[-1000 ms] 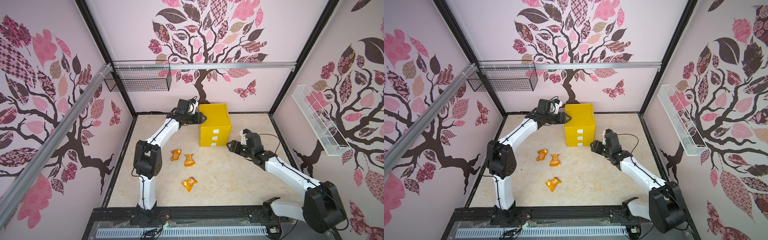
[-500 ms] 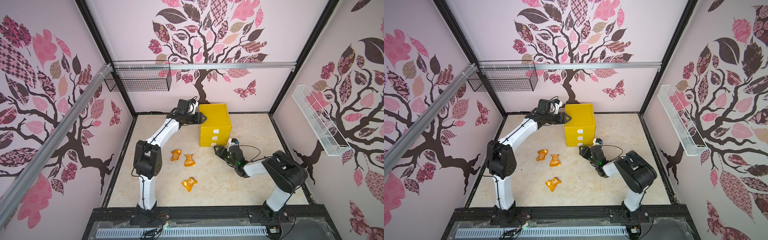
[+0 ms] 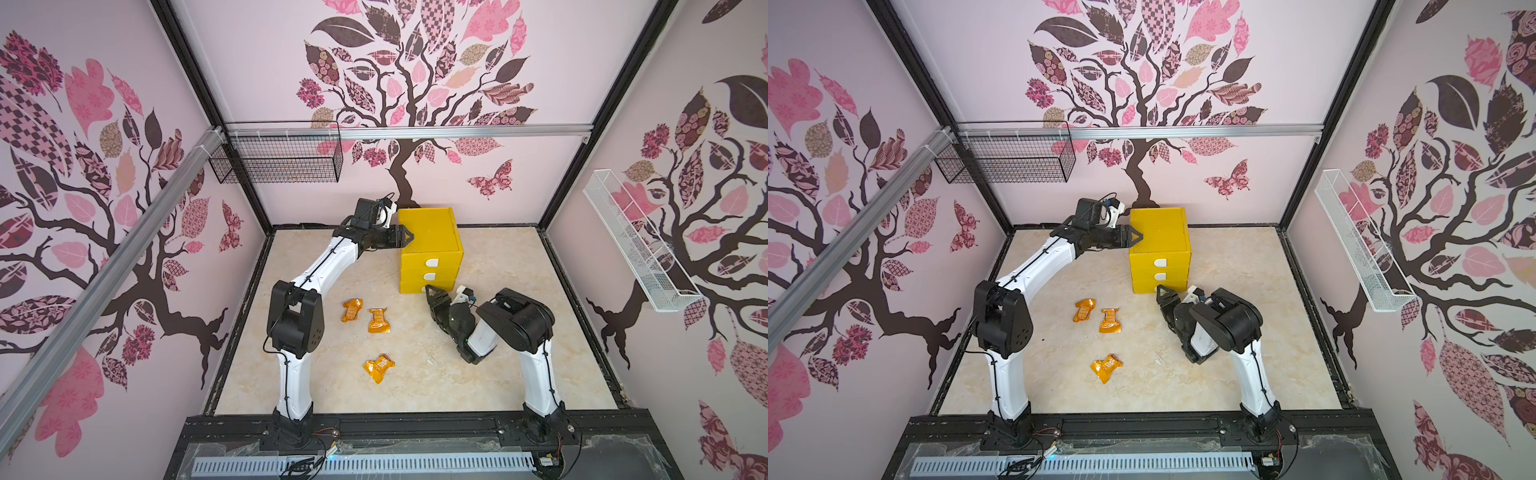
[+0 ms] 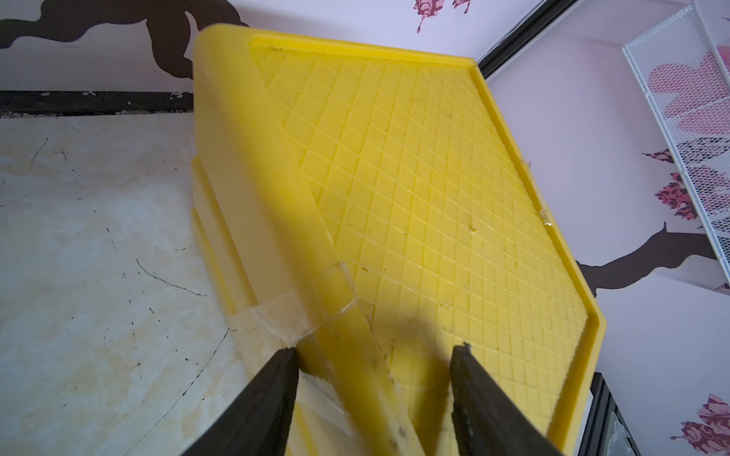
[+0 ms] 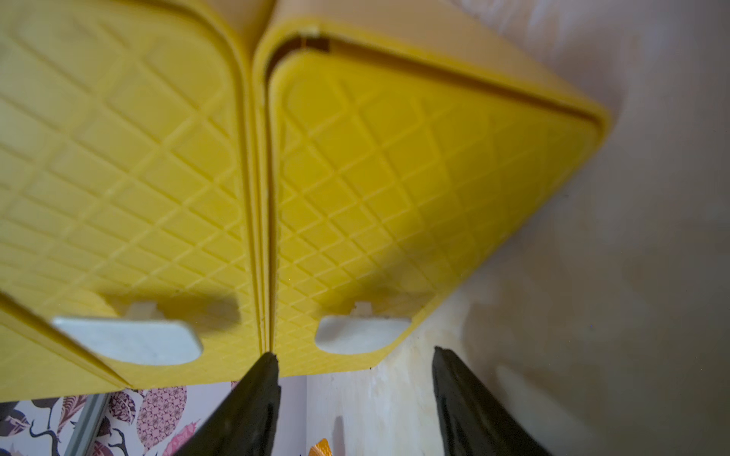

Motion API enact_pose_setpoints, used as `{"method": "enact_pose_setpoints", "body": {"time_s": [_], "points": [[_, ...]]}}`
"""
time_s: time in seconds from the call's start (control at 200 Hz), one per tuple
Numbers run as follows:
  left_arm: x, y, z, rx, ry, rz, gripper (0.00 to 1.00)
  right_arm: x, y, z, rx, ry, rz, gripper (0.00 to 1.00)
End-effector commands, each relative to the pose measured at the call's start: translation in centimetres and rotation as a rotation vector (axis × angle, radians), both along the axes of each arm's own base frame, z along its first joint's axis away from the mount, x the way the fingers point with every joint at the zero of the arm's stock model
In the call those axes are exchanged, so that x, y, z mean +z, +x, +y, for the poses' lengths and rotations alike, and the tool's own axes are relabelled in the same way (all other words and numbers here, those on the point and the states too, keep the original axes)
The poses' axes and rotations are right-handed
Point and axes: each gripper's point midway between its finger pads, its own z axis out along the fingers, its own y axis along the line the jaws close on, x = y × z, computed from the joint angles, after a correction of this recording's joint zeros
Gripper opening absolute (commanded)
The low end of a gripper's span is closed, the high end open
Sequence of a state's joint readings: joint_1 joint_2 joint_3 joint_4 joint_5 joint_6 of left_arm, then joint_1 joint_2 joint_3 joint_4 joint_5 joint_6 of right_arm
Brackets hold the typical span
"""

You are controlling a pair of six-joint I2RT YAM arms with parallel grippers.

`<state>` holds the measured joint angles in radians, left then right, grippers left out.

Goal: Place the cookies into the drawer by color
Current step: Open the drawer in the storage box.

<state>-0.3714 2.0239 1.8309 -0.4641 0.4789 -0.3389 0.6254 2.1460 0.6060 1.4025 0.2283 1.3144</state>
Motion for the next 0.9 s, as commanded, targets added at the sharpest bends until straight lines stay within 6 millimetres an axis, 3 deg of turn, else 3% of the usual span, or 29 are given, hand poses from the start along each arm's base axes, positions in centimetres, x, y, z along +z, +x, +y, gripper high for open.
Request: {"method": "enact_pose_setpoints", "body": {"time_s": [0.0, 0.44, 0.895], "points": [[-3.8, -3.0, -0.9, -0.064, 0.057, 0.138, 0.65, -1.5, 0.6, -0.5, -0.068, 0.046, 0.034, 0.64], [-3.9, -2.9, -1.1, -0.064, 0.051, 0.147, 0.65, -4.6, 1.3, -0.7, -0.121, 0.085, 0.094, 0.55], [-3.9, -2.9, -1.0, -0.064, 0.052, 0.145, 0.65, -4.7, 1.5, -0.8, -0.132, 0.089, 0.094, 0.41]]}}
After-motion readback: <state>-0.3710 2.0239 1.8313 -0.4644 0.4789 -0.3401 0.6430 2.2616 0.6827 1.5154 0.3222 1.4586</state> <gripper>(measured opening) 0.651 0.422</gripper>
